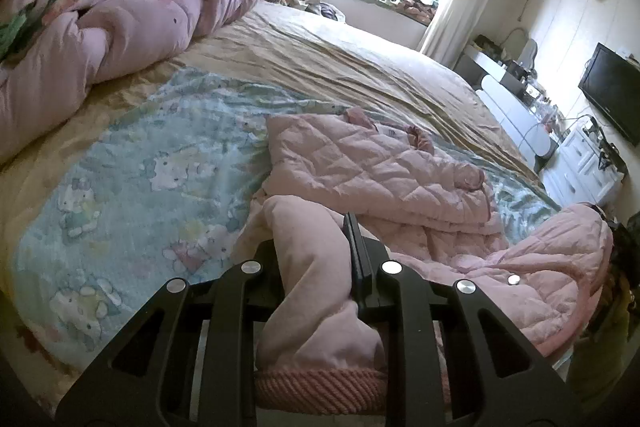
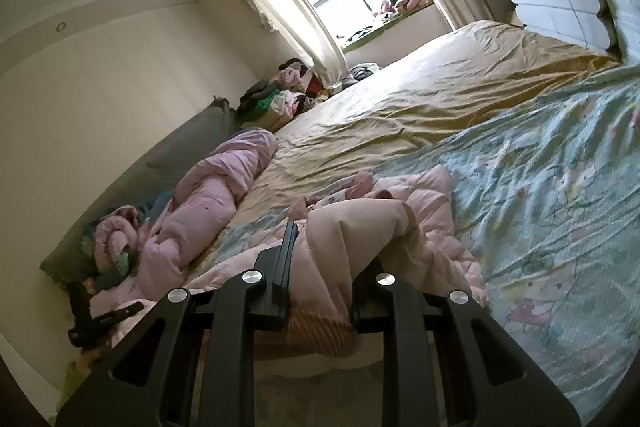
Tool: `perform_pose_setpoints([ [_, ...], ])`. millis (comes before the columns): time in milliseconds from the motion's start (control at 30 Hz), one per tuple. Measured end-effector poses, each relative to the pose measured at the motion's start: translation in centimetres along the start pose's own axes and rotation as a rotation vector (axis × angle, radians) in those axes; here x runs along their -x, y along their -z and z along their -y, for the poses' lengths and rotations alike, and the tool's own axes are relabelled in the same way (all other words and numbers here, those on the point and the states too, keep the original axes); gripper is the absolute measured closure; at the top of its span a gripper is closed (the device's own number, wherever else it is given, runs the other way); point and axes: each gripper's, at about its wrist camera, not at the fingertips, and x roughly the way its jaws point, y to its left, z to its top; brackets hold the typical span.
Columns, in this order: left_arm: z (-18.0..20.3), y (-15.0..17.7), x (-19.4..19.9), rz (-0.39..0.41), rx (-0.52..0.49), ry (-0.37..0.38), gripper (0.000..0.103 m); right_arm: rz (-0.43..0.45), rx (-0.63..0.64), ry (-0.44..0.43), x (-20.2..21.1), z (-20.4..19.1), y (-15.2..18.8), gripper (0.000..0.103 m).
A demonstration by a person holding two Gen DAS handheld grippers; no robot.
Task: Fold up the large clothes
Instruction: 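Lift the hem with both grippers and fold it toward the collar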
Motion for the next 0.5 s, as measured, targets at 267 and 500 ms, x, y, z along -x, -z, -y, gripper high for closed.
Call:
perform_pose_setpoints([
  [267,0.3,-2.9,-1.4,0.026,-0.008,-0.006,0.087,0.039,0.034,0.067,-1.8,-0.4,-1.4,0.084],
  [500,0.0,-5.4,-4.0,0.028,-0.01,-0.035,0.087,0.053,0.025,0.116,-4.7,0.0,-3.0,0.084],
])
